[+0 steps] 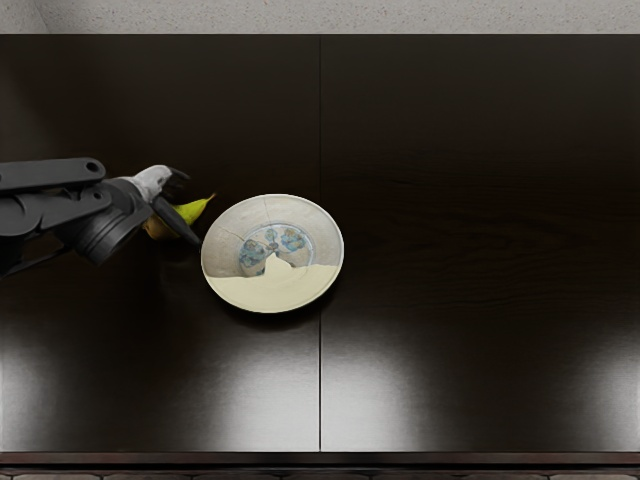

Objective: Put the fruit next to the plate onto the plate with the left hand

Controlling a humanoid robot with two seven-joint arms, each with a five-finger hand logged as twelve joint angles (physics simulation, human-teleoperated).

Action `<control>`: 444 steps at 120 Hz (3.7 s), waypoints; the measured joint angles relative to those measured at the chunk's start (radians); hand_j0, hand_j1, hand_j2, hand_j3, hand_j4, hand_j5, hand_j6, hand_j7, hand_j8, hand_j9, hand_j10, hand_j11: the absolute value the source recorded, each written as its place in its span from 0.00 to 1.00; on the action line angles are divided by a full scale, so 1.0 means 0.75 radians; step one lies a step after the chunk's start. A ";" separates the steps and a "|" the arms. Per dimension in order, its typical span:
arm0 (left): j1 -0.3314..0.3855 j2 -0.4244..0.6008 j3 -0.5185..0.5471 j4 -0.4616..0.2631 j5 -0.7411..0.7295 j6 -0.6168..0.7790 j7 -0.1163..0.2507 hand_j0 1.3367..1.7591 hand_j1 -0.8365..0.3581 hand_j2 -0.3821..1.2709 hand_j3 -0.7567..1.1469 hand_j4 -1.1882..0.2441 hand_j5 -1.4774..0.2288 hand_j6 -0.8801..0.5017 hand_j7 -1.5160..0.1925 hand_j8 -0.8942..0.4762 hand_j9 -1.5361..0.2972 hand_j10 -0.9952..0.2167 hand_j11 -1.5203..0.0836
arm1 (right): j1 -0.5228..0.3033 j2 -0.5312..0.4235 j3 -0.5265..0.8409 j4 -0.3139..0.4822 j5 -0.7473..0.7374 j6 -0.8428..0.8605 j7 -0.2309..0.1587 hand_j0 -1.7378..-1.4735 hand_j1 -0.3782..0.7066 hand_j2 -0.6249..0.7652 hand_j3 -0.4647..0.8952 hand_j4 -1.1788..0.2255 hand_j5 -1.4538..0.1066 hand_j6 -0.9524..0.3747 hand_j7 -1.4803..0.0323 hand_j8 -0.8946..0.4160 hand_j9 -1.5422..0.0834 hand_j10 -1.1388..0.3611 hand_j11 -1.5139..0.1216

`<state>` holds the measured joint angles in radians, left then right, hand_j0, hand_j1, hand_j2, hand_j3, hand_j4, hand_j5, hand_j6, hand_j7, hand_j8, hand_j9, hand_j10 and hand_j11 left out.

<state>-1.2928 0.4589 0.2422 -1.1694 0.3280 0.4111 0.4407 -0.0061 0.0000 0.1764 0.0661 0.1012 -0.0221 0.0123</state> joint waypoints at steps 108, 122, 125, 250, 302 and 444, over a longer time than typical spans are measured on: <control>-0.049 0.073 0.001 -0.041 -0.002 -0.008 0.101 0.75 0.50 0.31 0.40 0.45 0.42 0.39 0.44 0.40 0.43 0.45 0.53 | 0.000 0.000 0.000 0.000 0.000 0.000 0.000 0.30 0.03 0.45 0.34 0.84 0.93 0.72 0.98 0.68 0.95 0.76 0.93; -0.058 0.073 0.000 -0.040 -0.002 -0.009 0.101 0.75 0.50 0.28 0.40 0.44 0.40 0.40 0.43 0.41 0.42 0.48 0.50 | 0.000 0.000 0.000 0.000 0.000 0.001 0.000 0.30 0.03 0.45 0.34 0.84 0.93 0.72 0.98 0.68 0.95 0.76 0.93; -0.059 0.073 0.000 -0.040 -0.002 -0.009 0.101 0.75 0.50 0.28 0.40 0.44 0.40 0.40 0.43 0.42 0.41 0.48 0.49 | 0.000 0.000 0.000 0.000 0.000 0.000 0.000 0.30 0.03 0.45 0.34 0.84 0.93 0.72 0.98 0.68 0.95 0.76 0.93; -0.354 -0.297 -0.013 -0.040 -0.007 -0.022 0.097 0.75 0.48 0.40 0.40 0.40 0.35 0.22 0.38 0.31 0.37 0.43 0.42 | 0.000 0.000 0.000 0.000 0.000 0.000 0.000 0.30 0.03 0.45 0.34 0.84 0.93 0.72 0.98 0.68 0.95 0.76 0.93; -0.329 -0.299 -0.013 -0.075 -0.077 -0.180 0.093 0.76 0.46 0.45 0.40 0.39 0.36 0.20 0.39 0.30 0.38 0.42 0.43 | 0.000 0.000 0.000 0.000 0.000 0.000 0.000 0.30 0.03 0.45 0.34 0.84 0.93 0.72 0.98 0.68 0.95 0.76 0.93; -0.299 0.167 -0.032 -0.034 -0.272 -0.233 0.143 0.76 0.98 0.23 0.40 0.82 0.86 0.63 0.88 0.65 0.83 0.81 0.94 | 0.000 0.000 0.000 0.000 0.000 0.000 0.000 0.30 0.03 0.45 0.34 0.84 0.93 0.72 0.98 0.68 0.95 0.76 0.93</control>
<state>-1.5173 0.5843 0.2184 -1.1951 0.1242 0.2363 0.5477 -0.0061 0.0000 0.1764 0.0661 0.1012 -0.0221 0.0123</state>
